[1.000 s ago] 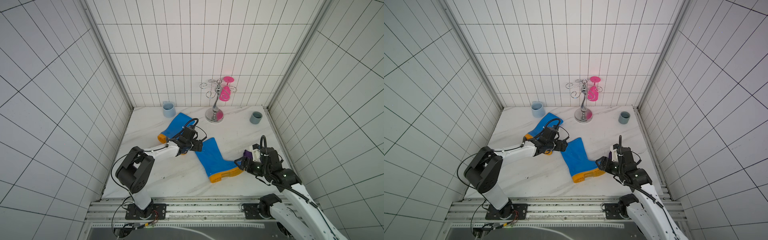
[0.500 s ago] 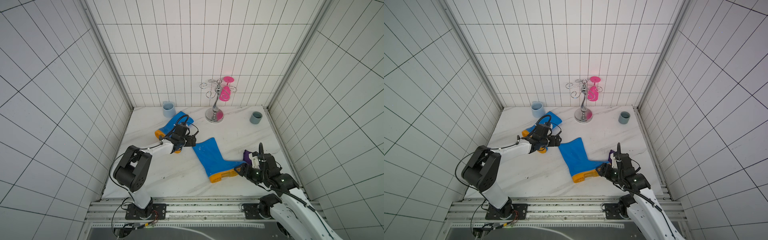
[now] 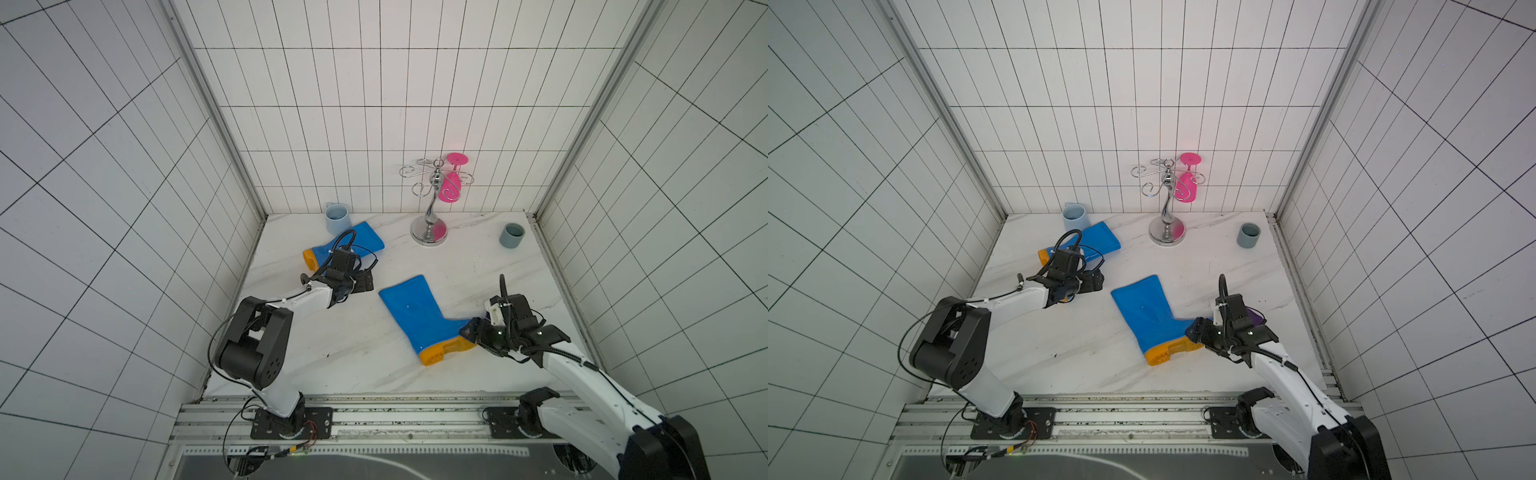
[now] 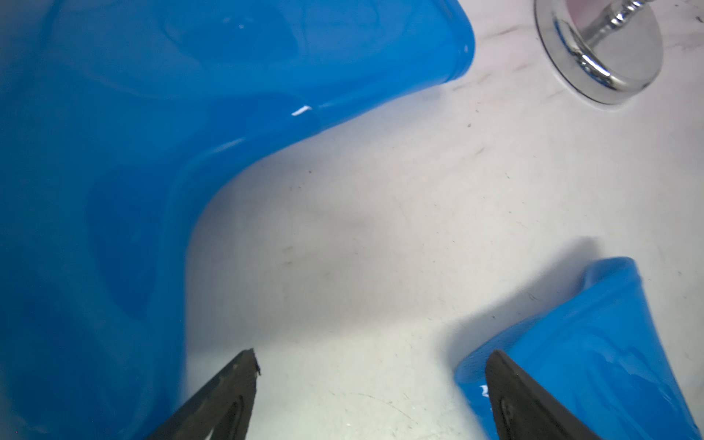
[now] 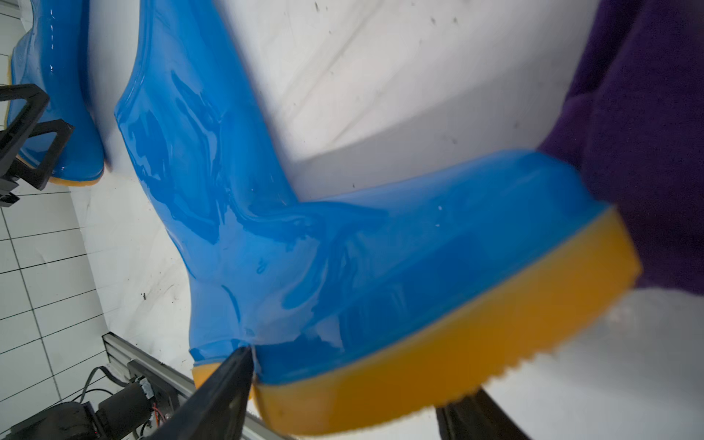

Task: Wipe the rubber boots with a cloth
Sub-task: Adjust the rubber boot at the center of the board.

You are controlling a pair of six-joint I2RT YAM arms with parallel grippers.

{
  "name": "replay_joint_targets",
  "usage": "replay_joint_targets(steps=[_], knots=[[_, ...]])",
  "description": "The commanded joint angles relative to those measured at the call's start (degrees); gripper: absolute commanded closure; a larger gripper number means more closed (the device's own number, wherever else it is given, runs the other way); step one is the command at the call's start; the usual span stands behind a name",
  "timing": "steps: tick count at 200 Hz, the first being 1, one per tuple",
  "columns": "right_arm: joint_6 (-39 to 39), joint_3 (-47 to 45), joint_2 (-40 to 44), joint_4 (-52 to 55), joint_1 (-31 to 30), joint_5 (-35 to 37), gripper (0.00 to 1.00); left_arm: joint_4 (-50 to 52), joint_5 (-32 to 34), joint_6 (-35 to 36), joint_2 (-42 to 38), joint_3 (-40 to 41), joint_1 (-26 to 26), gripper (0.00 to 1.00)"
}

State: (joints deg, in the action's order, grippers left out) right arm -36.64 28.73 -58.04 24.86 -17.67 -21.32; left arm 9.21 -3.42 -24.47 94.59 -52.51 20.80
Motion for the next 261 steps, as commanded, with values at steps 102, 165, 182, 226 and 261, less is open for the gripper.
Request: replay_joint_targets(steps=[102, 165, 182, 226, 261], knots=[[23.2, 27.6, -28.1, -6.6, 2.3, -0.6, 0.22, -7.3, -21.0, 1.3, 8.9, -0.1, 0.3, 0.12], [35.7, 39.8, -39.8, -3.5, 5.6, -9.0, 0.22, -7.8, -21.2, 0.6, 4.0, 7.4, 0.4, 0.14], [37.4, 43.4, -42.6, -2.0, 6.5, -8.8, 0.22, -8.9, -22.3, -0.7, 2.0, 11.0, 0.9, 0.15], [38.6, 48.9, -45.6, 0.4, 8.0, -9.3, 0.22, -9.2, -20.7, -2.1, -3.5, 16.7, 4.1, 0.15], [37.6, 43.9, -41.4, -0.9, 8.1, -9.1, 0.22, -7.9, -15.6, -1.8, -4.1, 17.3, 3.1, 0.15]])
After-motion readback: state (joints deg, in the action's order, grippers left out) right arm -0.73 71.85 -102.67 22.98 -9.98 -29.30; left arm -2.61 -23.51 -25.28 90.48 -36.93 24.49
